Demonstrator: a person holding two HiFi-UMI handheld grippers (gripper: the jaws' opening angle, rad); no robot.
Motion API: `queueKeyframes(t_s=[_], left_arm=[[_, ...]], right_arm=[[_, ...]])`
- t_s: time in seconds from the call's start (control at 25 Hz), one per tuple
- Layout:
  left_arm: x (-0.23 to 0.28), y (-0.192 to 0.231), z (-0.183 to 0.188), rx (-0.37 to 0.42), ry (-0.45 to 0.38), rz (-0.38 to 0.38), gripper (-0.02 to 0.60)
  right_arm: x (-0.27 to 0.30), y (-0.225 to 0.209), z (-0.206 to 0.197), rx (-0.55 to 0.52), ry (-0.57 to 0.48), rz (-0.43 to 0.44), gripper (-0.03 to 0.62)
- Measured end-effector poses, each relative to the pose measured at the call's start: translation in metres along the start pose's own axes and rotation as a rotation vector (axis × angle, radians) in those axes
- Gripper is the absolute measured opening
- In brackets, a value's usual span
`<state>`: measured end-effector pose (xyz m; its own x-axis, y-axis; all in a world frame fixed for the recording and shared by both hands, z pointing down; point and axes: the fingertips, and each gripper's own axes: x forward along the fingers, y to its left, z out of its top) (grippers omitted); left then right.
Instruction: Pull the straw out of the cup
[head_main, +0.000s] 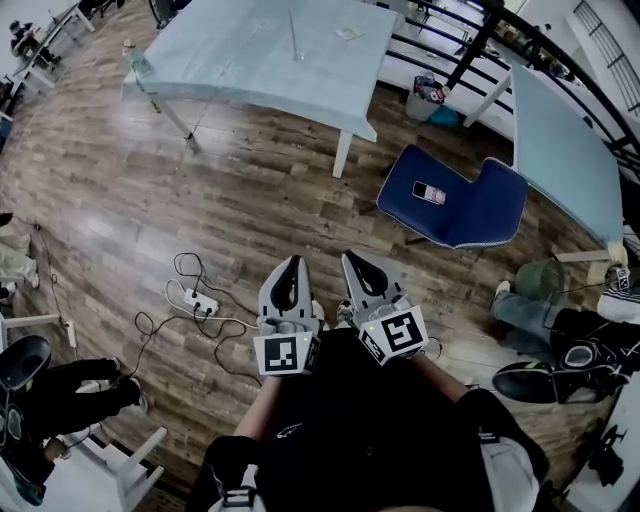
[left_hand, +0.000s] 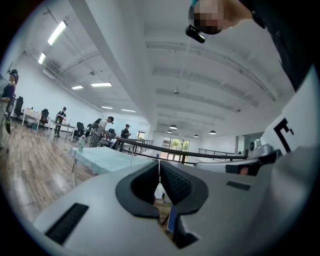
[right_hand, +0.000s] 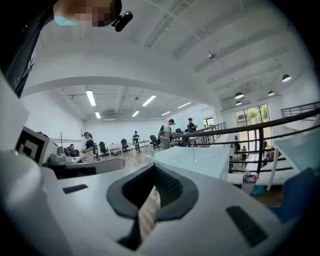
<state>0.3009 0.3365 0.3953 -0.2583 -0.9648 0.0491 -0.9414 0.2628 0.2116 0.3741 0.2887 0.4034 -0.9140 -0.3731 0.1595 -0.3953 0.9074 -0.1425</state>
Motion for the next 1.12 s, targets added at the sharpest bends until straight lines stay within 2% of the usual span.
queueKeyframes(t_s=[0.24, 0.4, 0.64, 0.72, 0.84, 1.12], left_arm=[[0.032, 0.038, 0.025, 0.026, -0.047, -0.044, 0.020], [0.043, 0.060, 0.034, 0.059, -0.074, -0.075, 0.020], [0.051, 0.087, 0.036, 0.053, -0.073, -0.140, 0.017], [0.053, 0.095, 0.036, 0.058, -0.072, -0.143, 0.015], [0.053, 0.106, 0.037, 0.023, -0.090, -0.140, 0.015], [0.064, 0.110, 0.031, 0.012, -0.055, -0.156, 0.017]], right_arm=[[0.049, 0.008, 0.022, -0.026, -0.045, -0.034, 0.008], [0.082, 0.022, 0.031, -0.018, -0.072, -0.023, 0.008], [0.115, 0.055, 0.026, -0.003, -0.071, 0.041, 0.008], [0.123, 0.061, 0.024, -0.002, -0.067, 0.057, 0.008], [0.130, 0.069, 0.023, -0.005, -0.052, 0.080, 0.008], [0.139, 0.059, 0.021, -0.014, -0.039, 0.045, 0.008]])
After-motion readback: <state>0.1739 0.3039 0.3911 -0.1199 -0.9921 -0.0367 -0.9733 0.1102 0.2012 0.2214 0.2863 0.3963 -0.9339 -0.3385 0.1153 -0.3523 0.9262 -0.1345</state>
